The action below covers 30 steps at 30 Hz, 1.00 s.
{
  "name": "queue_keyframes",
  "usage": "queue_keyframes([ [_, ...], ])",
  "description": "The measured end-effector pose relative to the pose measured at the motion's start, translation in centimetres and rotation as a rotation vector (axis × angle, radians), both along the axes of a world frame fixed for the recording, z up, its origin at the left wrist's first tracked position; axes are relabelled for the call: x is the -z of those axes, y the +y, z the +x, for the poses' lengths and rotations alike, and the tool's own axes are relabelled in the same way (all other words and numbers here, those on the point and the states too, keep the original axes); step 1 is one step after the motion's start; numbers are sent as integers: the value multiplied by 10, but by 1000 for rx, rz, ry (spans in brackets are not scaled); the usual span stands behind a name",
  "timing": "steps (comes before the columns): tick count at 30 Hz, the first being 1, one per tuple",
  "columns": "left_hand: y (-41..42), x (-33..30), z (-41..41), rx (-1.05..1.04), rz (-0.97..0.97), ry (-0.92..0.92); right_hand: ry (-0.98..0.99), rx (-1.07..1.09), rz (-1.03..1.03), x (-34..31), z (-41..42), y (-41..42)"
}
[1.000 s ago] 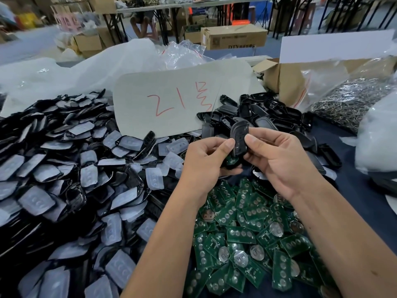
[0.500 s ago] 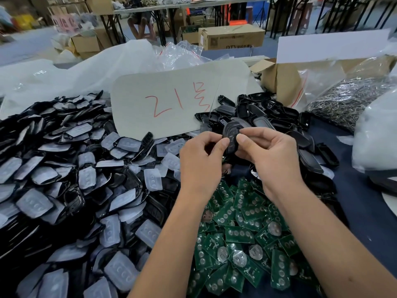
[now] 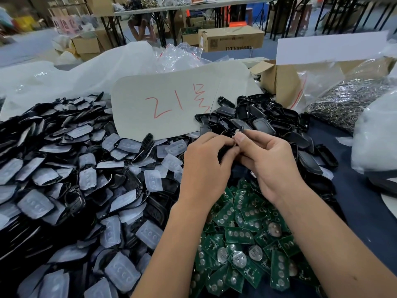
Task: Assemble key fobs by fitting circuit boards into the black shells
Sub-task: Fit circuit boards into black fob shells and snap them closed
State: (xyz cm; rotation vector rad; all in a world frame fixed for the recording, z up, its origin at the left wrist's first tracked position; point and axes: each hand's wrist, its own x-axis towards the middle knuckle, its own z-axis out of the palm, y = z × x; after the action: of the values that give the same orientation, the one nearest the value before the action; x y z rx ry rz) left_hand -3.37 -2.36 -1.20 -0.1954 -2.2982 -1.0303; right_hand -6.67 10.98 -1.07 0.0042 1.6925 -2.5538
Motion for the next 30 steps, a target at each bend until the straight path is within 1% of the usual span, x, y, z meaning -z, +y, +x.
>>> queue_keyframes([
  [1,-1,1,0,26,103,-16,-1,-8,-25,0,-1,1],
  [3,-3,0,-1,70,415,-112,-4,-29,-68,-2,-3,4],
  [5,-5,-1,-3,65,659,-198,0,-74,-95,-4,-5,7],
  [7,-8,-3,-4,74,793,-238,11,-134,-127,-5,-5,8],
  [9,-10,-5,-4,93,878,-251,22,-169,-160,-6,-4,8],
  [12,-12,-4,-5,89,915,-253,41,-186,-160,-7,-3,7],
  [15,-12,-2,-7,72,956,-270,73,-199,-115,-6,-3,8],
  [19,-12,-2,-8,79,935,-284,82,-186,-89,-5,-3,7],
  [25,-13,1,-10,84,962,-272,93,-199,-120,-5,-3,8],
  [30,-12,3,-11,103,951,-274,84,-173,-89,-3,-4,8],
])
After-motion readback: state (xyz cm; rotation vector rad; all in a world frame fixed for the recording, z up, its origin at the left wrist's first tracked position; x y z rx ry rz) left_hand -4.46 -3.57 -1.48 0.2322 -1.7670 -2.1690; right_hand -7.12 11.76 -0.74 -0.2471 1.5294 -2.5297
